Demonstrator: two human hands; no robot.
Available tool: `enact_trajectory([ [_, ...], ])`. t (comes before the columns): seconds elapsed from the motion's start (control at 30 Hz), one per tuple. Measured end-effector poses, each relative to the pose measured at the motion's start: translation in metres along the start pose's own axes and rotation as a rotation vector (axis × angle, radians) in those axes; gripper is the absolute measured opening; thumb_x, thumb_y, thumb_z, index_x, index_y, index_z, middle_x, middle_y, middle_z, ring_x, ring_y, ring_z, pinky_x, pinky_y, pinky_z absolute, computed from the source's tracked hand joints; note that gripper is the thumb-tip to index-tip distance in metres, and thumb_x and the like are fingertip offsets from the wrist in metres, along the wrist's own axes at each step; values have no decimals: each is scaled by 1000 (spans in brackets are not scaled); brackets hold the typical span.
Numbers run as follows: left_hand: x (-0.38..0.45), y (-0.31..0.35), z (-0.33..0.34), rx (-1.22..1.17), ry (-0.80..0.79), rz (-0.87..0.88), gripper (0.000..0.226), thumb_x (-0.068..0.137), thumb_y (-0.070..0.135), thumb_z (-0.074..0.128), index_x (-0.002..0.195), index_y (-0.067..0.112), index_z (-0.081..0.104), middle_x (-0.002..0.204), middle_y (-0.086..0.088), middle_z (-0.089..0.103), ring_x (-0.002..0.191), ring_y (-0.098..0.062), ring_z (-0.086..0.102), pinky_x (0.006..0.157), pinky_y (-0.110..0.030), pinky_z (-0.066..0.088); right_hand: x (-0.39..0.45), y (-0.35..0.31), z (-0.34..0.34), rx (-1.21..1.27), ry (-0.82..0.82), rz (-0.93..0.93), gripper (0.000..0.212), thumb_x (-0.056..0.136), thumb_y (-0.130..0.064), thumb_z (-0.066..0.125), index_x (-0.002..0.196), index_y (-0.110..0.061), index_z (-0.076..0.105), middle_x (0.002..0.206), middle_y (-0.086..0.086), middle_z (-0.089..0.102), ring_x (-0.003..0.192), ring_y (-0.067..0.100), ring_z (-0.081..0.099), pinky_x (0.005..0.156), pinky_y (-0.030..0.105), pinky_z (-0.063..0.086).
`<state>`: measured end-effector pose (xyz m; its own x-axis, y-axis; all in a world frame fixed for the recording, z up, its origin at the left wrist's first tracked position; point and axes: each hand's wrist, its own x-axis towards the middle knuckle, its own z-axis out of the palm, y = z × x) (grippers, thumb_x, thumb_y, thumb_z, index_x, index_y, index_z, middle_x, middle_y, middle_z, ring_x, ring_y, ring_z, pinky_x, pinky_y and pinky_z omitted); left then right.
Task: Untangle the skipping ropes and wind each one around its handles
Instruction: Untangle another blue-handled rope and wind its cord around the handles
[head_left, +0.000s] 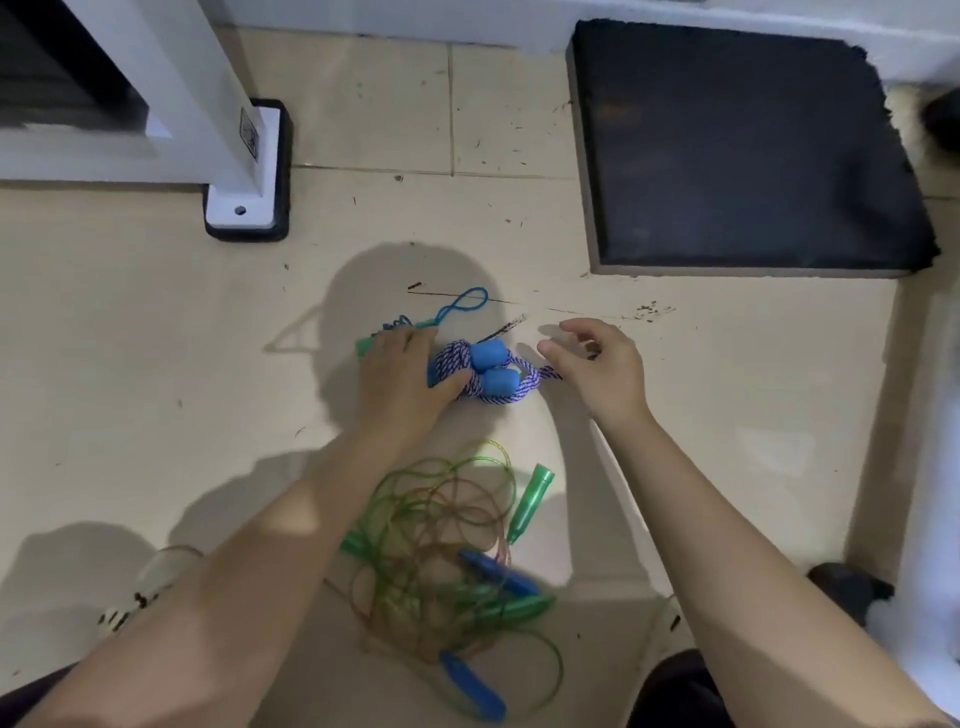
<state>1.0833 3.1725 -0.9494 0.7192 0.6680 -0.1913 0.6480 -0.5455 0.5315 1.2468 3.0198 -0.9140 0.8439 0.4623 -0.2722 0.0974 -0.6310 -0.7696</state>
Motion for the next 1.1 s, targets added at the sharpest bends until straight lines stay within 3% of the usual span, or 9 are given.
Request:
enact_trajectory([
  [0.13, -50, -12, -26, -210, -90, -162, 32, 82, 43, 64, 104, 20, 69, 102, 2, 63, 95, -21, 59, 69, -23, 40, -44, -8, 5, -106, 262, -186, 52, 70, -51, 74, 110, -19, 68, 122, -1, 59, 123, 19, 45, 105, 23, 31],
  [0.2, -81, -26, -25, -202, -206, -290, 42, 75, 52, 62, 103, 22, 69, 103, 4, 62, 98, -18, 58, 74, -26, 43, -79, -8, 15, -68, 355, -176, 46, 72, -44, 79, 106, -17, 64, 116, -4, 58, 118, 16, 47, 102, 30, 35],
  [0.33, -126, -58, -5, -31, -437, -284, 98, 46, 87, 57, 128, 33, 56, 124, 0, 54, 121, -23, 47, 103, -39, 41, -132, 15, 40, 120, -34, 98, 34, 73, -26, 84, 82, -13, 54, 77, 0, 57, 71, 9, 49, 70, 36, 45],
  [0.43, -133, -62, 1, -47, -451, -263, 101, 51, 72, 77, 138, 33, 45, 129, -2, 48, 124, -26, 46, 106, -45, 40, -147, 41, 55, -15, -376, 161, 50, 64, -31, 90, 99, -19, 58, 86, 1, 54, 76, 11, 51, 69, 30, 44],
  [0.53, -133, -57, 7, -129, -430, -287, 101, 54, 47, 91, 138, 24, 40, 127, -7, 49, 117, -28, 51, 100, -44, 45, -159, 47, 69, -66, -441, 178, 65, 64, -23, 91, 116, -15, 52, 94, -2, 48, 80, 9, 48, 69, 15, 39],
  [0.63, -130, -52, 7, -244, -441, -378, 88, 60, 33, 91, 132, 16, 44, 120, -8, 53, 109, -26, 52, 94, -37, 46, -164, 43, 78, 25, -483, 263, 53, 71, -12, 86, 108, -14, 48, 83, 1, 54, 68, 7, 49, 57, 9, 40],
  [0.8, -118, -36, -25, -519, -551, -358, 22, 73, 19, 85, 90, 10, 74, 83, -4, 70, 78, -17, 64, 70, -22, 50, -154, 30, 62, 194, -508, 340, 13, 79, -10, 80, 83, -10, 68, 60, -9, 61, 55, 7, 57, 52, 21, 47],
  [0.97, -126, 12, -93, -776, -562, -374, 9, 83, 14, 76, 88, 15, 68, 76, 1, 64, 59, -5, 59, 49, -14, 44, -150, -31, 8, 570, -540, 350, 19, 85, -7, 72, 105, -6, 69, 80, 11, 62, 41, 8, 39, 43, 20, 34],
  [1.1, -146, 56, -164, -849, -593, -204, 24, 82, 8, 76, 104, 7, 68, 78, 1, 68, 67, -12, 64, 57, -21, 51, -165, -94, -46, 507, -694, 181, 21, 88, -8, 69, 109, -6, 70, 66, 4, 53, 44, 9, 39, 53, 27, 27],
])
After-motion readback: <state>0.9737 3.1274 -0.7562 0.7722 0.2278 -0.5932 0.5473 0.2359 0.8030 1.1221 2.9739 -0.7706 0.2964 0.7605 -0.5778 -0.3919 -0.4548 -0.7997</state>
